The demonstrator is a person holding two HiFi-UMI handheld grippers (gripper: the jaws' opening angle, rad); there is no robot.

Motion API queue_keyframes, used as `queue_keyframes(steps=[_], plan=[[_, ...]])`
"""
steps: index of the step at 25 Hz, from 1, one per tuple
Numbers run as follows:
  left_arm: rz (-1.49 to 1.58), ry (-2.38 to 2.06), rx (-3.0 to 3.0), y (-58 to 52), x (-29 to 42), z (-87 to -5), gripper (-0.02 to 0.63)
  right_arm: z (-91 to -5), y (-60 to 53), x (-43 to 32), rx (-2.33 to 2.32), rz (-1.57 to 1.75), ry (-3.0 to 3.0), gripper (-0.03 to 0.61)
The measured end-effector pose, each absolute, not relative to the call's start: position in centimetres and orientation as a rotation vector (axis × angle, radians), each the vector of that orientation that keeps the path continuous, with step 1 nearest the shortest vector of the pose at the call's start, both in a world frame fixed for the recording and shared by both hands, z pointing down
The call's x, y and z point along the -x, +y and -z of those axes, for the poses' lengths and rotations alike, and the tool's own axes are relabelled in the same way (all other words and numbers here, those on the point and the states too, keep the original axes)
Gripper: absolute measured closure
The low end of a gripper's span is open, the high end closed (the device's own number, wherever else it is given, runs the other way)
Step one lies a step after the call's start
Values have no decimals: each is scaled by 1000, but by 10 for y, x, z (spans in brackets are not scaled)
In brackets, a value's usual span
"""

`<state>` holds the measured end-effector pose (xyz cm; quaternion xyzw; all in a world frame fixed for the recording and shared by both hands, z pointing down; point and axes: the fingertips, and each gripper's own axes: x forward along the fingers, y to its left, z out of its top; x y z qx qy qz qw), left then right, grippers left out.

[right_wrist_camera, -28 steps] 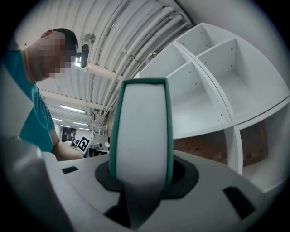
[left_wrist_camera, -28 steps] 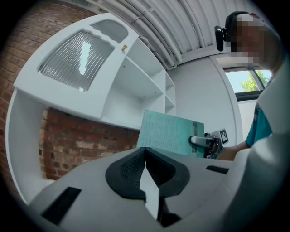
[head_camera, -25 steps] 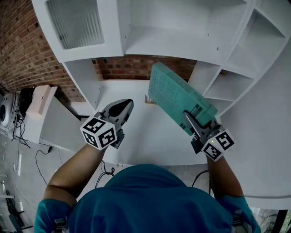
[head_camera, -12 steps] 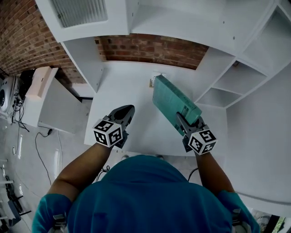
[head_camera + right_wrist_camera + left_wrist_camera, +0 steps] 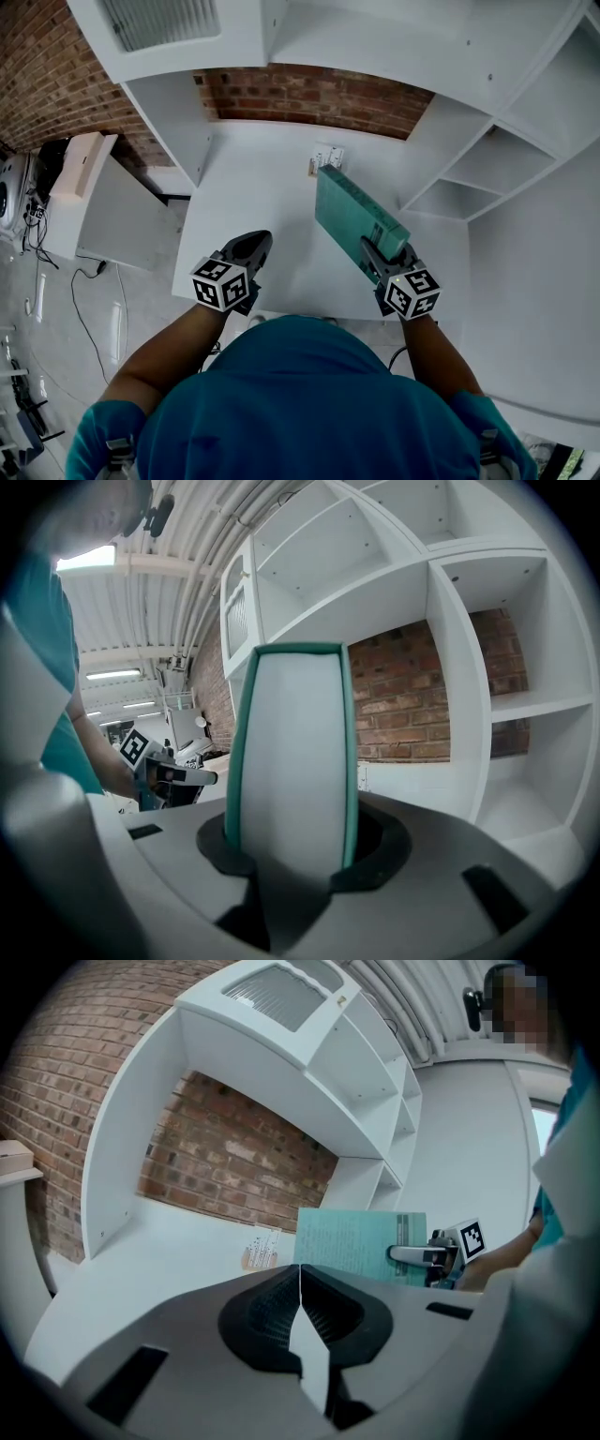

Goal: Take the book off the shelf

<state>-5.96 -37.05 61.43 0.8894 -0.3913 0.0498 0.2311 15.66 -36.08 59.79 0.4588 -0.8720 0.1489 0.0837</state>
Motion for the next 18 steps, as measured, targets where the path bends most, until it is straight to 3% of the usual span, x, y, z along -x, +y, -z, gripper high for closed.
queue_keyframes(steps=[18], plan=[[-170, -1093, -2447, -380, 64, -626, 594, -612, -374, -156, -1351, -488, -2587, 416]])
